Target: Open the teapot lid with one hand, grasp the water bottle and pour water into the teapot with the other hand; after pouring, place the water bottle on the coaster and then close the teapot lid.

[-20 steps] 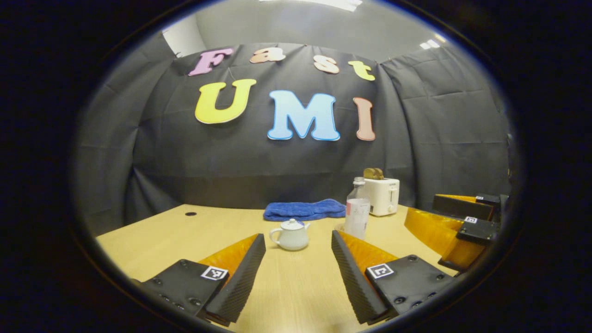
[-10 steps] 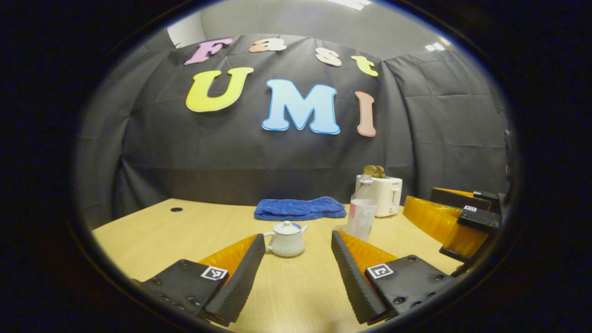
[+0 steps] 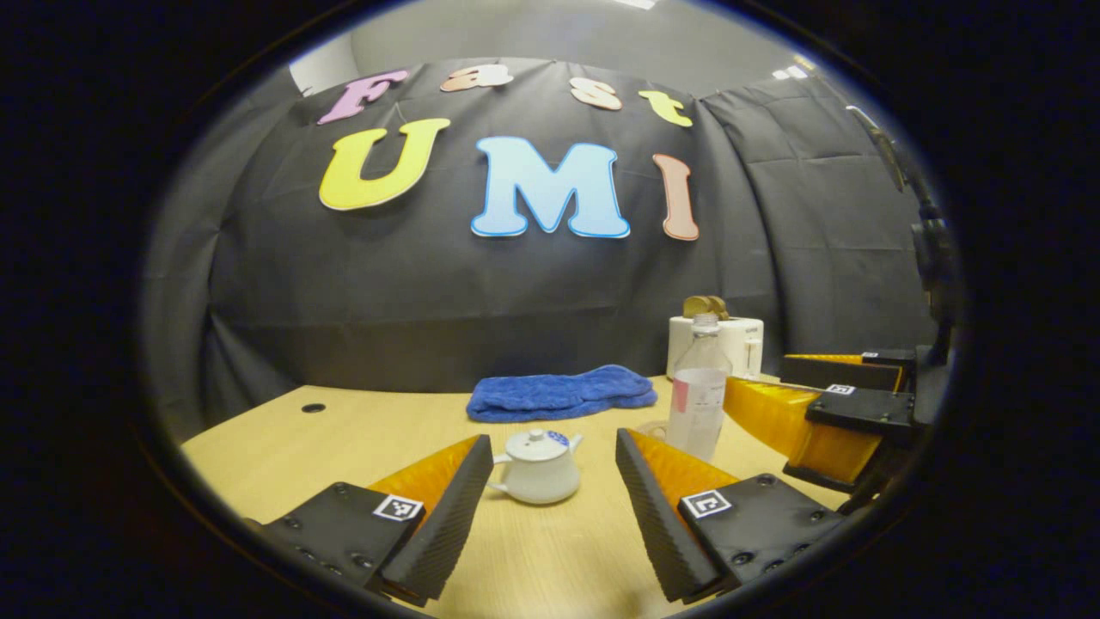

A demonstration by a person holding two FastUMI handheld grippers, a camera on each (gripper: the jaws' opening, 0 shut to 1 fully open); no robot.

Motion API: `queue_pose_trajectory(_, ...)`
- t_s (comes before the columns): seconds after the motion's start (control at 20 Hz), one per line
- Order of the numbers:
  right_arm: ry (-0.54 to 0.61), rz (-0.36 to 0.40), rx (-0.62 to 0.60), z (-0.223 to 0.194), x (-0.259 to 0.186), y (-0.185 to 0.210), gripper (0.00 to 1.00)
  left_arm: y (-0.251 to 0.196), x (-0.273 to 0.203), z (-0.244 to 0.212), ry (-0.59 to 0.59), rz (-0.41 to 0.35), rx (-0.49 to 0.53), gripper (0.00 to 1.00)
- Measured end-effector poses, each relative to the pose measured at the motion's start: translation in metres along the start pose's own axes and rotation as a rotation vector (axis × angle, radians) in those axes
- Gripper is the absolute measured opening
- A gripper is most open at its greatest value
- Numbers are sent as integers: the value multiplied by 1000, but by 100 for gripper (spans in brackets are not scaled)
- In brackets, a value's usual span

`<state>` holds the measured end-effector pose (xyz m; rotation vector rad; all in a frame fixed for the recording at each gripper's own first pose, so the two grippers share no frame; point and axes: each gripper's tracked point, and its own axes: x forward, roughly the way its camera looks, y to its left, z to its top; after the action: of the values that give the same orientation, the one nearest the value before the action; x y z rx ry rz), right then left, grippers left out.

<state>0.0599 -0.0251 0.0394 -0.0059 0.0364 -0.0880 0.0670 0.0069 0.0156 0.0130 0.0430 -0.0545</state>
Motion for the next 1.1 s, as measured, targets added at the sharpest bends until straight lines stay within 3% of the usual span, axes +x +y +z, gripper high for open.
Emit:
queue_pose_trajectory(0.35,46,-27,-31,-8,40,-6,96,0,38,-7,21,-38,6,95)
queue_pose_trajectory(0.7,105,-37,-2,-34,79,-7,96,13,68,-5,32,-25,28,95)
queue_pose_trajectory(1.1,113,-36,-28,-51,93,-11,96,13,90,-19,38,-35,16,95)
